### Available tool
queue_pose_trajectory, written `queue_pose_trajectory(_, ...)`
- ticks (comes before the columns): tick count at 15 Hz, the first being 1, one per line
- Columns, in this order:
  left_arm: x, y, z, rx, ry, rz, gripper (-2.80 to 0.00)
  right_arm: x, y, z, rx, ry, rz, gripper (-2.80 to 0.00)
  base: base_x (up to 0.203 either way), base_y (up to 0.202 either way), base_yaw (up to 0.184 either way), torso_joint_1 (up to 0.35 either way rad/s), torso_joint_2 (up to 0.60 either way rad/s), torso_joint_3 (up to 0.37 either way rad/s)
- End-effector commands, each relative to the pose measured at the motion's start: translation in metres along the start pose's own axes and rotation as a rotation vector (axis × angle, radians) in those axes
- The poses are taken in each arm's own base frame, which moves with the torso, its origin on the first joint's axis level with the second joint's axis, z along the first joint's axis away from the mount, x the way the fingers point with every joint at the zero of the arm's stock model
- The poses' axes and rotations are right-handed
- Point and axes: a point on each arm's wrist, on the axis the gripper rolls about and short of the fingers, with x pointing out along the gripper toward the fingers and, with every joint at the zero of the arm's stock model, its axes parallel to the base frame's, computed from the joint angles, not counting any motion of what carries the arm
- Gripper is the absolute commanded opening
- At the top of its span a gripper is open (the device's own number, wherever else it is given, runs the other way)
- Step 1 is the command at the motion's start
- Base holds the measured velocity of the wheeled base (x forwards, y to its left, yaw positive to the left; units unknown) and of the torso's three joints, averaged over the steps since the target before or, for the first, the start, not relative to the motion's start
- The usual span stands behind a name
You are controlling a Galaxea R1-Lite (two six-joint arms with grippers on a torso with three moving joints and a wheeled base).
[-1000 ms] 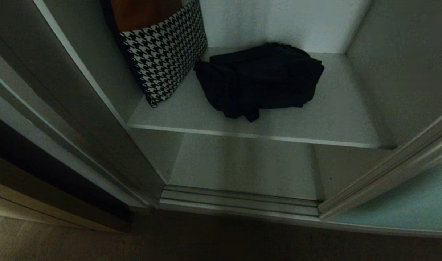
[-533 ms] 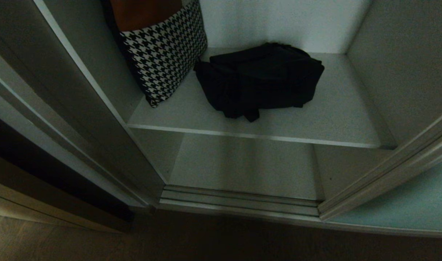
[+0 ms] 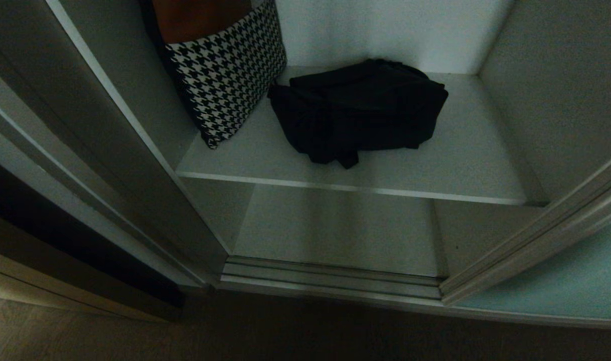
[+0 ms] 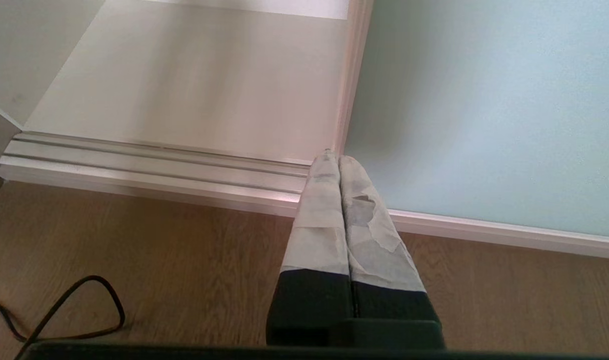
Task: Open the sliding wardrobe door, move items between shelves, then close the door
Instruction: Close the door
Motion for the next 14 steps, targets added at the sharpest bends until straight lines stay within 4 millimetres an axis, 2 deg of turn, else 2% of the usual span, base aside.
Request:
queue_pose_trajectory(1, 0.0007, -0.0003, -0.0027, -0.037, 0.021, 0.0, -2.8, 0.0, 0.0, 0.0, 0.0, 0.0, -0.001, -2.8, 0.0, 0.0, 0.0, 0.0, 0.0, 0.0)
queue_pose_trajectory(14, 0.0007, -0.0003, -0.0026, -0.042, 0.02, 0.0, -2.8, 0.0, 0.0, 0.0, -0.003, -0.001, -0.001, -2.8, 0.0, 0.0, 0.0, 0.0, 0.0, 0.0)
